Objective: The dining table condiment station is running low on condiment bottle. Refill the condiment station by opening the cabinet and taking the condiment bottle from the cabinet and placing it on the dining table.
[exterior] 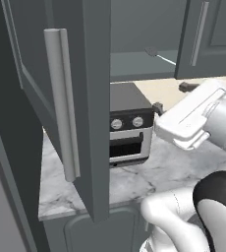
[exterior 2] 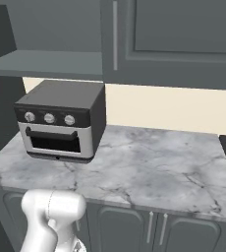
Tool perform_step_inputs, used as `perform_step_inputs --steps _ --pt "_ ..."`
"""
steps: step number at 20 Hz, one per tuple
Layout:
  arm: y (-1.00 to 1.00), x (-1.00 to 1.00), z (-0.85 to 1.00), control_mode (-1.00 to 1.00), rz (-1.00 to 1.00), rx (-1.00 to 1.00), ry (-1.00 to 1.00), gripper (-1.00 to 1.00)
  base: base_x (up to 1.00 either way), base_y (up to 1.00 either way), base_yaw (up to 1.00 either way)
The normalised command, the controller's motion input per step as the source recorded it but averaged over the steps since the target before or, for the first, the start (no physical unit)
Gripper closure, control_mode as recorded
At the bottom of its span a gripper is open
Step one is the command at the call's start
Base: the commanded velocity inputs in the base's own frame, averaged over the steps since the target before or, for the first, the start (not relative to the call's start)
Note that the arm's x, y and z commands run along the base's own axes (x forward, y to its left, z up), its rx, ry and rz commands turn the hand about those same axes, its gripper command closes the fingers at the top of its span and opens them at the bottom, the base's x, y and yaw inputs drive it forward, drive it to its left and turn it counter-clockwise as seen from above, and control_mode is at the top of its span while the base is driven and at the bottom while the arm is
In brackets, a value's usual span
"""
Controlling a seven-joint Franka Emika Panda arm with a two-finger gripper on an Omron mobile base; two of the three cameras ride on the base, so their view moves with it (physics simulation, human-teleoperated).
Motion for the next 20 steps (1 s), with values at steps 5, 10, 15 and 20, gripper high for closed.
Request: perform_step_inputs --steps 5,10,15,20 --pt "-1.00 0.28 0.11 -1.00 -0.32 0.25 0.08 -1.00 0.00 0.00 0.00" --pt "-1.00 0.40 0.08 -1.00 -0.21 0.21 0.04 -1.00 0.00 0.00 0.00" --pt "-1.00 0.32 0.12 -1.00 -0.20 0.04 0.00 -1.00 0.00 0.00 0.00" --pt "-0.93 0.48 0.00 -1.00 -0.21 0.00 0.01 -1.00 0.00 0.00 0.00"
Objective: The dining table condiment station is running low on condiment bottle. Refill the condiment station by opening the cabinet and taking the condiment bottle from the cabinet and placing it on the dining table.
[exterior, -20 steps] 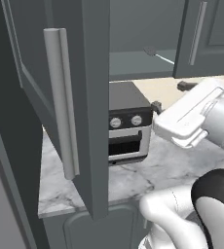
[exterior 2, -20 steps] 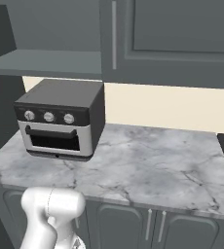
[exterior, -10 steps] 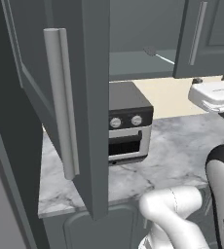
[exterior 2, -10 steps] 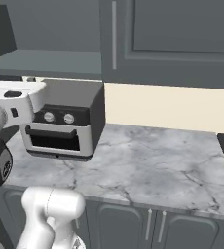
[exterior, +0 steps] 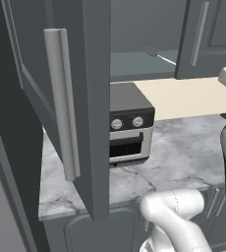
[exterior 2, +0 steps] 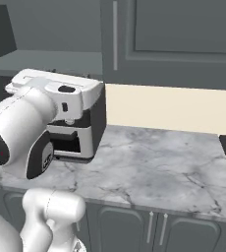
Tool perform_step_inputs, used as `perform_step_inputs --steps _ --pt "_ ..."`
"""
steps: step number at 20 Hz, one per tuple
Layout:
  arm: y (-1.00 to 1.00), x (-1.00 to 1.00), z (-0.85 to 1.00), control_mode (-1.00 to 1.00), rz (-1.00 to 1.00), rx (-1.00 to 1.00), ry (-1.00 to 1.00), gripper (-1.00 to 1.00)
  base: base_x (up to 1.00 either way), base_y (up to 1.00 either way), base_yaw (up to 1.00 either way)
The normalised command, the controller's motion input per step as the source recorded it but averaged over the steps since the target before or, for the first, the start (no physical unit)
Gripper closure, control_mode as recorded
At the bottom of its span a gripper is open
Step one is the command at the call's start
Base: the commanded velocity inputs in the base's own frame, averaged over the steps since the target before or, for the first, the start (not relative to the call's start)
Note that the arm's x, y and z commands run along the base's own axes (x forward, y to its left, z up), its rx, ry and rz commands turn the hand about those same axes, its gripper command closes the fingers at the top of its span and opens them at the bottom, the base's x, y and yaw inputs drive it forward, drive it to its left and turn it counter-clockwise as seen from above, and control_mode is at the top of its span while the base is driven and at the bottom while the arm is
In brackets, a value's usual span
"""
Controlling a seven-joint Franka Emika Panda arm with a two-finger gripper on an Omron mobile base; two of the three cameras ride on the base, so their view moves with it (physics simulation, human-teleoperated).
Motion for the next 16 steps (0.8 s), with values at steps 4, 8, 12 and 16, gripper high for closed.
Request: perform_step_inputs --steps 4,8,12,16 --pt "-0.36 0.77 0.00 -1.00 -0.09 0.00 0.04 -1.00 0.00 0.00 0.00" --pt "-0.05 0.72 -0.02 -1.00 0.00 -0.03 0.01 -1.00 0.00 0.00 0.00" --pt "-0.01 0.35 0.00 -1.00 0.04 -0.07 0.00 -1.00 0.00 0.00 0.00" --pt "0.00 0.32 0.00 -1.00 0.12 -0.02 -0.04 -1.00 0.00 0.00 0.00"
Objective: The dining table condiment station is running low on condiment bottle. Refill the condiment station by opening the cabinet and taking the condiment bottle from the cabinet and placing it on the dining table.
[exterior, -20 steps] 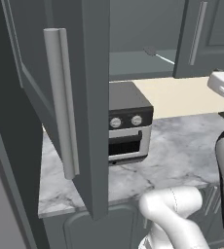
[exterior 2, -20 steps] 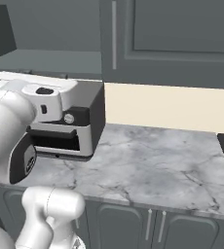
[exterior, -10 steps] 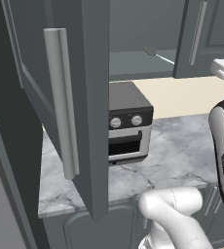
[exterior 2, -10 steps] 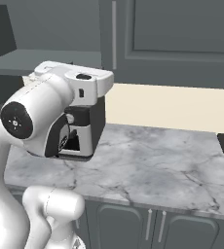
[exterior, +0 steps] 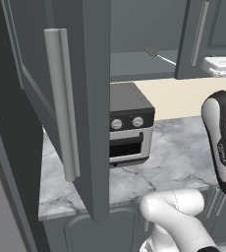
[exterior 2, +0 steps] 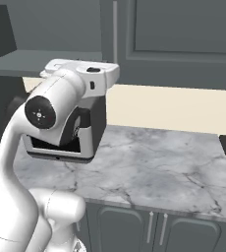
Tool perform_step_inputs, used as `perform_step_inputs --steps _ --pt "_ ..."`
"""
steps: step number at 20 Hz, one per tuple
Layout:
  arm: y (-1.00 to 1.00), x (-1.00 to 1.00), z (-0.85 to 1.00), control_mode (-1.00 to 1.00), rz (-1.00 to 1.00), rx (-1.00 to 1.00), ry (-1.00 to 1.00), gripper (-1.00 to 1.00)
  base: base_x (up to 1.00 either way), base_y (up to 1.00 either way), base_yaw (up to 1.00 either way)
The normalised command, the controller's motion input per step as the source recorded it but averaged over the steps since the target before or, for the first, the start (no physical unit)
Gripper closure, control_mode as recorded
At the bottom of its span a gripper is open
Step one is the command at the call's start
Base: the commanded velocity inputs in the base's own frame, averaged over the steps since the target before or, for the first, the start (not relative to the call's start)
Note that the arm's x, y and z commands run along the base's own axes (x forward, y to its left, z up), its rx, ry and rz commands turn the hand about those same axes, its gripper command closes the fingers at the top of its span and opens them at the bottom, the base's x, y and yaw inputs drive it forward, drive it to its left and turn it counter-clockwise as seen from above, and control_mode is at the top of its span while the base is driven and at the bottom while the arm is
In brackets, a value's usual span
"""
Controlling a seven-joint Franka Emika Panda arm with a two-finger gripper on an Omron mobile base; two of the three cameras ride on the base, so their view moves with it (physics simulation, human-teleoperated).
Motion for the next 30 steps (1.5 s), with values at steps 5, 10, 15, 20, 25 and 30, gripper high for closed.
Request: perform_step_inputs --steps 5,10,15,20,25,30 --pt "0.00 0.53 0.00 -1.00 0.11 0.00 -0.01 -1.00 0.00 0.00 0.00" --pt "0.00 0.47 0.00 -1.00 0.01 0.00 0.00 -1.00 0.00 0.00 0.00" --pt "-0.02 0.41 0.01 -1.00 0.00 0.00 0.00 -1.00 0.00 0.00 0.00" --pt "-0.11 0.43 0.03 -1.00 0.00 0.00 -0.01 -1.00 0.00 0.00 0.00" --pt "-0.18 0.35 0.01 -1.00 0.00 0.00 -0.01 -1.00 0.00 0.00 0.00" --pt "-0.09 0.39 0.00 -1.00 0.01 0.00 0.00 -1.00 0.00 0.00 0.00"
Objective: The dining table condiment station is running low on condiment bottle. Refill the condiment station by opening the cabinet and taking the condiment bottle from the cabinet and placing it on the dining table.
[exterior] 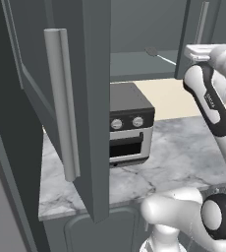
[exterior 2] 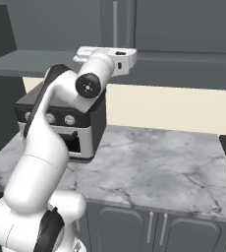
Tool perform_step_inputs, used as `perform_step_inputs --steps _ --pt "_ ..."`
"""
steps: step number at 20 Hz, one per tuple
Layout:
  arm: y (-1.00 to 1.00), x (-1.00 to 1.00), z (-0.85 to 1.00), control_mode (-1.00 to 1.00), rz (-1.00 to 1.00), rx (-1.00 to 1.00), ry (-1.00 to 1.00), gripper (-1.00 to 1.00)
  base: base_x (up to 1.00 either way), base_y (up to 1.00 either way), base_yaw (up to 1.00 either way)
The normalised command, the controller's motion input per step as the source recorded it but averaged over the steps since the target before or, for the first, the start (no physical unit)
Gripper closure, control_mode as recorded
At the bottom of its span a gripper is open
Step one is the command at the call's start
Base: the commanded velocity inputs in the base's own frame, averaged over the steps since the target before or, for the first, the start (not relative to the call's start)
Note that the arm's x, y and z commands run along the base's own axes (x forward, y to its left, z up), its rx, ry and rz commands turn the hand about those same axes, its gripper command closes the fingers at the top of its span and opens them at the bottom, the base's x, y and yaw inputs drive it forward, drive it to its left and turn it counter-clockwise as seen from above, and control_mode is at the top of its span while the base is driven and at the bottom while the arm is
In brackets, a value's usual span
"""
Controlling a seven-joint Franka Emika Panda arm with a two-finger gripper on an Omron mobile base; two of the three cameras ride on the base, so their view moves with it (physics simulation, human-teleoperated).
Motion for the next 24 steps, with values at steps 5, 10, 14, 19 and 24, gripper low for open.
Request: perform_step_inputs --steps 5,10,14,19,24 --pt "0.00 0.50 0.00 -1.00 0.02 0.00 0.00 -1.00 0.00 0.00 0.00" --pt "0.00 0.54 0.00 -1.00 0.04 0.00 0.00 -1.00 0.00 0.00 0.00" --pt "0.00 0.55 0.00 -1.00 0.04 0.00 0.00 -1.00 0.00 0.00 0.00" --pt "0.00 0.53 0.00 -1.00 0.03 0.00 0.00 -1.00 0.00 0.00 0.00" --pt "0.01 0.43 0.00 -1.00 0.00 0.00 0.01 1.00 0.00 0.00 0.00"
